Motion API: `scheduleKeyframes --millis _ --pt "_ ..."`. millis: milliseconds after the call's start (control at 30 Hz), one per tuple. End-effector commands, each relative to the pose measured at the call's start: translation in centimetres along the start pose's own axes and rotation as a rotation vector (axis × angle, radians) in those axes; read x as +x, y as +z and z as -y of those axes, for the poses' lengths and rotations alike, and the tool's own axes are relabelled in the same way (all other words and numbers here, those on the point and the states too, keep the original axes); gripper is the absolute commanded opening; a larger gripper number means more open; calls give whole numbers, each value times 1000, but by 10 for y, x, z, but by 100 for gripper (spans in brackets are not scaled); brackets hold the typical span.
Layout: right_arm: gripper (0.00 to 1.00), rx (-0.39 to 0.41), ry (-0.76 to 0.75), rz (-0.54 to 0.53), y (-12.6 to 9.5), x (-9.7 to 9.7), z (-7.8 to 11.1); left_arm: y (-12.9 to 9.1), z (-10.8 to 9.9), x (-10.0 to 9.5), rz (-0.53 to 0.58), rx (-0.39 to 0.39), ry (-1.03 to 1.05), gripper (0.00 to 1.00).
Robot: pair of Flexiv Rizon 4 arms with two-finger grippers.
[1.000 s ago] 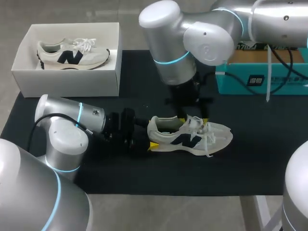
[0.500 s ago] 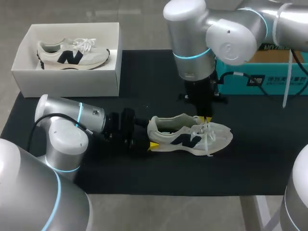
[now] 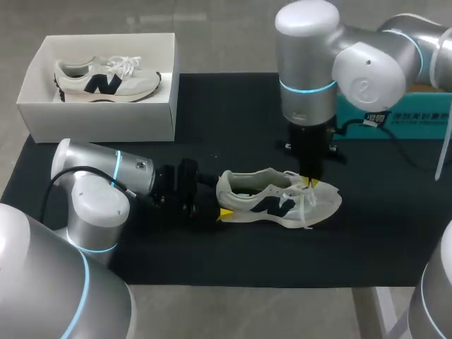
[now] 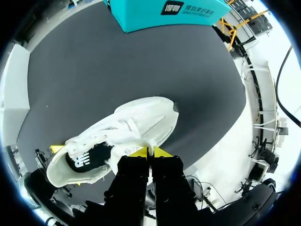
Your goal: Take the shoe out of the shoebox, open the shoe tongue, remove and reinsert the insole, then place the shoe into the shoebox
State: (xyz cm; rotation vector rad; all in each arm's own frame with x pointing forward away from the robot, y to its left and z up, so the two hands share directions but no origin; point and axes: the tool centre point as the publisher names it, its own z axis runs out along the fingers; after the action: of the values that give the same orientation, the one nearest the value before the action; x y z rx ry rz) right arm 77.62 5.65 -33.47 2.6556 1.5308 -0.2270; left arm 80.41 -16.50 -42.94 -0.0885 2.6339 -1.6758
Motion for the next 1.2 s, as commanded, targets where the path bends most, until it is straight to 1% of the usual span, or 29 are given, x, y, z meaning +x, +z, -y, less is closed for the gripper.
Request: scheduleKeyframes --millis 33,100,200,233,267,300,333,433,500,533,700,867,967,1000,1033,1067,1133,1167,1200 --pt "0 -3 51 -241 6 -22 0 2 -1 0 1 -2 0 0" --pt "0 2 72 -269 9 -26 -2 2 -1 0 1 -2 0 0" --pt "0 14 92 -306 18 -34 -10 2 -1 0 1 -2 0 0" --pt "3 19 95 -313 20 -35 -12 2 -1 0 1 -2 0 0" --pt "12 21 96 -315 23 -35 -15 2 -1 0 1 -2 0 0" --pt "16 27 99 -320 26 -35 -17 2 -1 0 1 -2 0 0" --pt "18 33 99 -326 29 -35 -19 2 -1 0 1 -2 0 0" --pt "30 52 99 -333 40 -31 -22 2 -1 0 1 -2 0 0" --pt "36 61 97 -337 45 -28 -23 2 -1 0 1 -2 0 0" --pt "37 63 95 -337 46 -27 -23 2 -1 0 1 -2 0 0" --pt "45 66 88 -342 44 -25 -23 2 -1 0 1 -2 0 0" --pt "46 64 84 -348 43 -24 -22 2 -1 0 1 -2 0 0" --pt "49 43 75 -346 34 -24 -20 2 -1 0 1 -2 0 0" --pt "53 31 72 -349 30 -24 -19 2 -1 0 1 -2 0 0" --pt "62 22 68 -351 24 -24 -18 2 -1 0 1 -2 0 0" --pt "75 9 59 -355 18 -24 -18 2 -1 0 1 -2 0 0" --pt "97 -17 41 -356 4 -22 -16 2 -1 0 1 -2 0 0" --pt "100 -32 25 -363 -4 -21 -16 2 -1 0 1 -2 0 0" --pt "100 -48 11 -359 -12 -19 -15 2 -1 0 1 -2 0 0"
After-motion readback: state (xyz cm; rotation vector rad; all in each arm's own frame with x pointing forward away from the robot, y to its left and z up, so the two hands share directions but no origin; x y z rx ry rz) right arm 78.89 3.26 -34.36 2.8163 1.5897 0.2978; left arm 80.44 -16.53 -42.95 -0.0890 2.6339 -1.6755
